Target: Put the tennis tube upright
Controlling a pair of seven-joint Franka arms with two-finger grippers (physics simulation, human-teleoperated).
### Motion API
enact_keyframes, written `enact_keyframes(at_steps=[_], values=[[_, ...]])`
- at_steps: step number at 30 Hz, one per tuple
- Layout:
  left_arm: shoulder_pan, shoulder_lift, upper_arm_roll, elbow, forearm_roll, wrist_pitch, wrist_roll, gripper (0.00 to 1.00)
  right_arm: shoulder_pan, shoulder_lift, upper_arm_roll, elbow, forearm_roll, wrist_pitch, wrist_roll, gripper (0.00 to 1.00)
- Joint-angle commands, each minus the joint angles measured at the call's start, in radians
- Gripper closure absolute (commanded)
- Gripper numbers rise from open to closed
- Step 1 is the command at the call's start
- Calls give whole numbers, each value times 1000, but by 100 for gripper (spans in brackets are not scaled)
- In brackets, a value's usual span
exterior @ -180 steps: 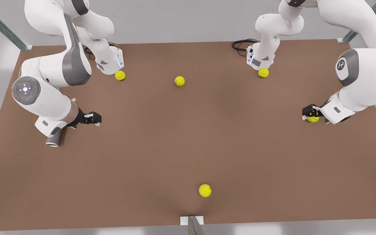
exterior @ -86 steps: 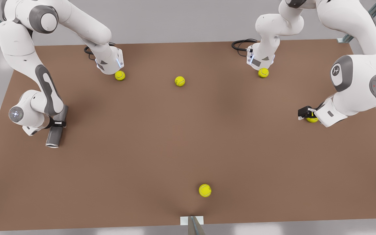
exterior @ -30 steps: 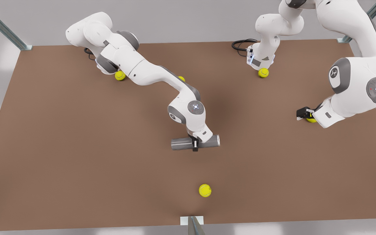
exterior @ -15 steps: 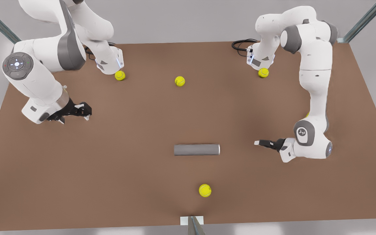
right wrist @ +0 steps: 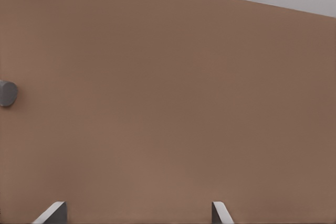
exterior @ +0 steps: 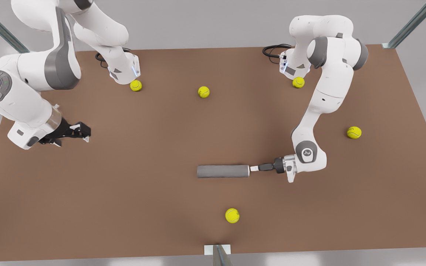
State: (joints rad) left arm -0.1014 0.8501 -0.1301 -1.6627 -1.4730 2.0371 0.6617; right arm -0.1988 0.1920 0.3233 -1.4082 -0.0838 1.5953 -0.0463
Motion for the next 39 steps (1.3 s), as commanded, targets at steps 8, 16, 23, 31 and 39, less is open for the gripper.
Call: enact_keyframes(at_steps=[8, 16, 23, 31, 39], values=[[0, 44, -28, 54, -13, 6, 9, 0, -22, 30, 3, -20, 9, -18, 109, 0], [-31, 63, -49, 69, -13, 29, 22, 0, -97, 40, -1, 23, 36, -6, 98, 0], [-37, 64, -51, 69, -13, 29, 39, 0, -80, 44, 2, 18, 18, -6, 108, 0], [-37, 64, -59, 67, -24, 29, 75, 38, -74, 44, 2, 17, 18, -14, 106, 0], [-35, 64, -59, 66, -23, 26, 107, 57, -71, 46, 3, 17, -19, -12, 102, 0]])
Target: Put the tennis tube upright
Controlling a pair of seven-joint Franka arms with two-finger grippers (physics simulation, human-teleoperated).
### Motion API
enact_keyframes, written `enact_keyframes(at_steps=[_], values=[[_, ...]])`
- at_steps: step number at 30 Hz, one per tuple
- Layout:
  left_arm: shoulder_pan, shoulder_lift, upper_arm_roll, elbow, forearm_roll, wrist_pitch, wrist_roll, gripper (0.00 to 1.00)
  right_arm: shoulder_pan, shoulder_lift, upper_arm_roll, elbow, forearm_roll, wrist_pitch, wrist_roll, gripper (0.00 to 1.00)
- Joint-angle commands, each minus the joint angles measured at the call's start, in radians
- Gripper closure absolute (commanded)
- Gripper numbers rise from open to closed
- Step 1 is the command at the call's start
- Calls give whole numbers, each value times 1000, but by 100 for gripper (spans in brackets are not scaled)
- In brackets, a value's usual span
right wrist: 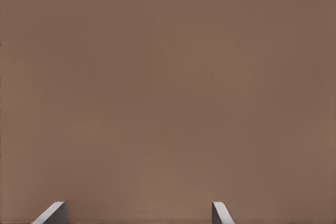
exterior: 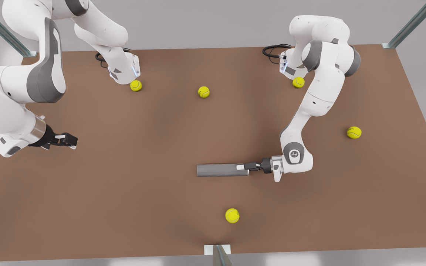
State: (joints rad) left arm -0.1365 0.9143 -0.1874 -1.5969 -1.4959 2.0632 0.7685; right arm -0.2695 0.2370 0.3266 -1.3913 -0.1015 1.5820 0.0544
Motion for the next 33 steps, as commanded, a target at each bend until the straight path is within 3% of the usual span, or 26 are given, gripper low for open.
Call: enact_keyframes(at_steps=[1, 10, 22, 33], values=[[0, 0, -1, 0, 0, 0, 0, 58, 1, 1, 0, 0, 0, 0, 1, 0], [0, 0, 0, -2, 3, -3, 0, 68, 4, 1, 0, 0, 2, 0, 1, 0], [1, -22, 2, -6, 11, -6, 0, 71, 12, 1, 0, 0, 2, -2, 1, 0], [1, -97, 6, -8, 161, -8, -133, 77, 24, 12, 2, 3, -1, 1, 4, 0]])
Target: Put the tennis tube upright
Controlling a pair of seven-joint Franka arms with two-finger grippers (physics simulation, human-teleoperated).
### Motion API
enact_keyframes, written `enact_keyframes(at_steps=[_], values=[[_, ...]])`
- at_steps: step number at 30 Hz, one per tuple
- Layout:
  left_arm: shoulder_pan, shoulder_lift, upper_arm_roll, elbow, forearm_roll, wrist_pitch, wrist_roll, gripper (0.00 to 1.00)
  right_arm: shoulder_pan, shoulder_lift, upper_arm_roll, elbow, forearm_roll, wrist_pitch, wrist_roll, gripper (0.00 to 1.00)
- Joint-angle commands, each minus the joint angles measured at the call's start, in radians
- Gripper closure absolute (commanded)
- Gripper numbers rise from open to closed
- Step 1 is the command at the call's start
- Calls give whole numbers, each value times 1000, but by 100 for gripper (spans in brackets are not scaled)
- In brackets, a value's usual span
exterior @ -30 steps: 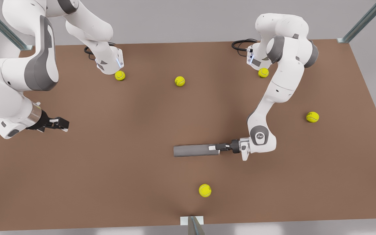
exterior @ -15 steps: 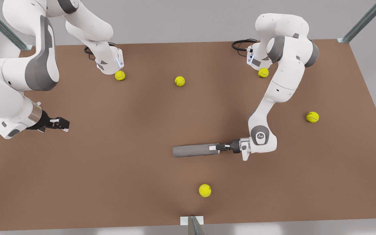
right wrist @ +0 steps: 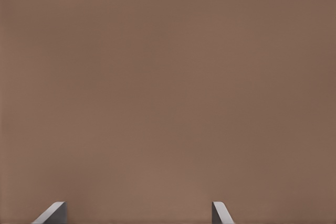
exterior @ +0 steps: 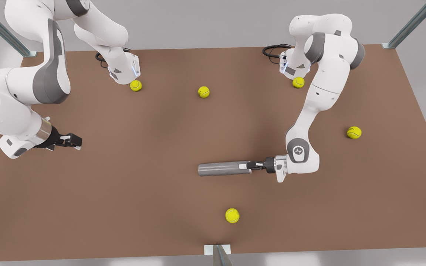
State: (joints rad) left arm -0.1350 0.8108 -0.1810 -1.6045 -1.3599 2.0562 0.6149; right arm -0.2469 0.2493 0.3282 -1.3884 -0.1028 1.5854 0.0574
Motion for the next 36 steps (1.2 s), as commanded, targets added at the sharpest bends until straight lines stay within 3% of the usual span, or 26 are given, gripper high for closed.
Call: enact_keyframes(at_steps=[1, 27, 36], values=[[0, -2, 0, 0, 50, -1, -3, 78, -2, 1, 0, 0, 0, 1, -1, 0], [-3, -145, 28, 0, 251, -1, -261, 79, 23, 8, 0, 0, -20, 4, 1, 0], [-2, -240, 94, 2, 456, -31, -354, 79, 35, 8, 0, 0, -46, 4, 2, 0]])
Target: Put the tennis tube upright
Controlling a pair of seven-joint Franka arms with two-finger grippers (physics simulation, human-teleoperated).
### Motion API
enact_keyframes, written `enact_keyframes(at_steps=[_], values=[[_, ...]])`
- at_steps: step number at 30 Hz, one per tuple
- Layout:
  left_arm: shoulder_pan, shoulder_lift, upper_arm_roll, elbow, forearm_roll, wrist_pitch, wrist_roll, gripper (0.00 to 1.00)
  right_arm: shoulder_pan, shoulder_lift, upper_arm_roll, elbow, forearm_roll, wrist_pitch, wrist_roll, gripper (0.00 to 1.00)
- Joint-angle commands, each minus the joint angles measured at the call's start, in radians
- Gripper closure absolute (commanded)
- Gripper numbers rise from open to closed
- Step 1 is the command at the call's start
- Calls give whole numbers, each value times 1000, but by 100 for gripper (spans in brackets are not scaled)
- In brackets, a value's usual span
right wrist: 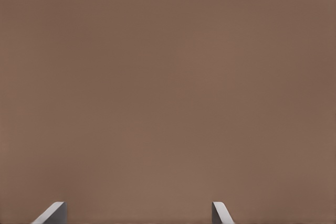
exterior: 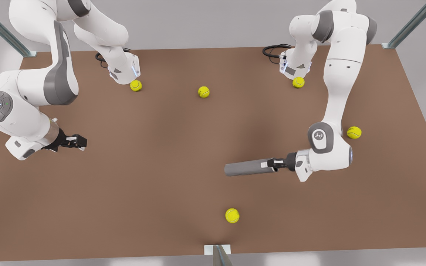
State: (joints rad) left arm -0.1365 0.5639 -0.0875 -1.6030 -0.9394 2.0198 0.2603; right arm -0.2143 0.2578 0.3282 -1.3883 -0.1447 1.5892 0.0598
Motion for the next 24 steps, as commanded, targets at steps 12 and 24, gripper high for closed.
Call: enact_keyframes(at_steps=[12, 24], values=[[8, -108, 81, 5, 375, -75, 10, 79, 3, 3, 0, 2, -1, -2, -3, 0], [8, -226, 130, 8, 817, -136, -3, 79, 21, 3, 0, 2, -4, -9, 1, 0]])
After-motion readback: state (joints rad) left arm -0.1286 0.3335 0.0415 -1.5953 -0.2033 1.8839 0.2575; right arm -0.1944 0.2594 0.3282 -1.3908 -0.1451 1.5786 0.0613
